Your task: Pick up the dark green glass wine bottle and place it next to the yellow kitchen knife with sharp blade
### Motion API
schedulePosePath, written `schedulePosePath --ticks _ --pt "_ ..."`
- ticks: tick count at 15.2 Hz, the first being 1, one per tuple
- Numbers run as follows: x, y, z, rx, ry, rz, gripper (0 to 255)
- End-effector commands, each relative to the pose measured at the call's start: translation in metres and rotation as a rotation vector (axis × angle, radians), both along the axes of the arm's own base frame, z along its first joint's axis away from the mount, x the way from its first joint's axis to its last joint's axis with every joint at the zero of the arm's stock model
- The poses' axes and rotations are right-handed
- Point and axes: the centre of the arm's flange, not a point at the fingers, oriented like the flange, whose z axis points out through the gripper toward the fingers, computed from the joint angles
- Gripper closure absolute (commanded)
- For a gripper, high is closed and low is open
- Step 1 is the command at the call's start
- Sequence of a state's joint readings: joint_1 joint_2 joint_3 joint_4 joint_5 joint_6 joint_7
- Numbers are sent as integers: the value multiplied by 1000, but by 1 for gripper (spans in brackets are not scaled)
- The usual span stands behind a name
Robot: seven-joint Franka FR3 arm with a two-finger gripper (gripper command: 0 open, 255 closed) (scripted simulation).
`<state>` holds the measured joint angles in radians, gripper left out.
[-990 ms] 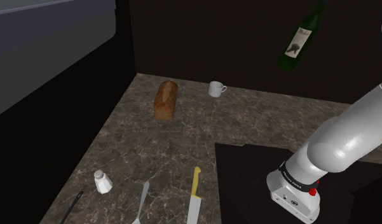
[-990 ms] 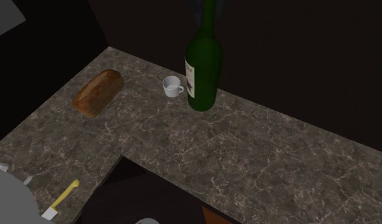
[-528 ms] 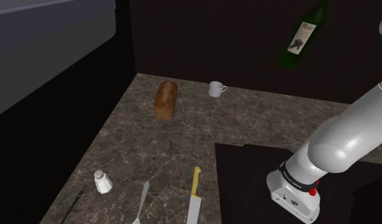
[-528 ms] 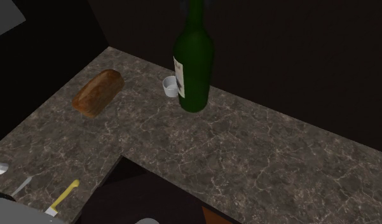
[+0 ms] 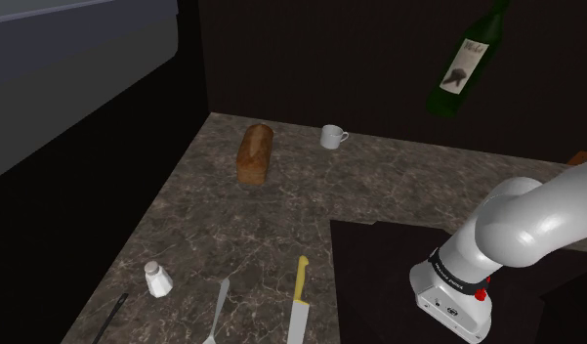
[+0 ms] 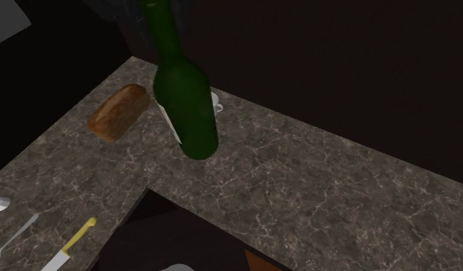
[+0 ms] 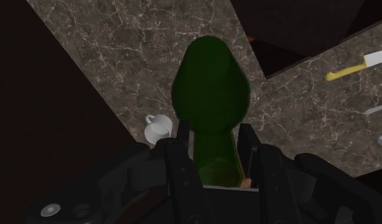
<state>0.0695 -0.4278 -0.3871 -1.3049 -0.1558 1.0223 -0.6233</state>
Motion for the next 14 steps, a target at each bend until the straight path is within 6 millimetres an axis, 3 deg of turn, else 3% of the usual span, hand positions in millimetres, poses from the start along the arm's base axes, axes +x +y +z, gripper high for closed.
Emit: schedulePosePath --ticks 1,14 --pt "-12 24 0 -3 0 -3 255" --pt "-73 184 0 -3 0 -3 255"
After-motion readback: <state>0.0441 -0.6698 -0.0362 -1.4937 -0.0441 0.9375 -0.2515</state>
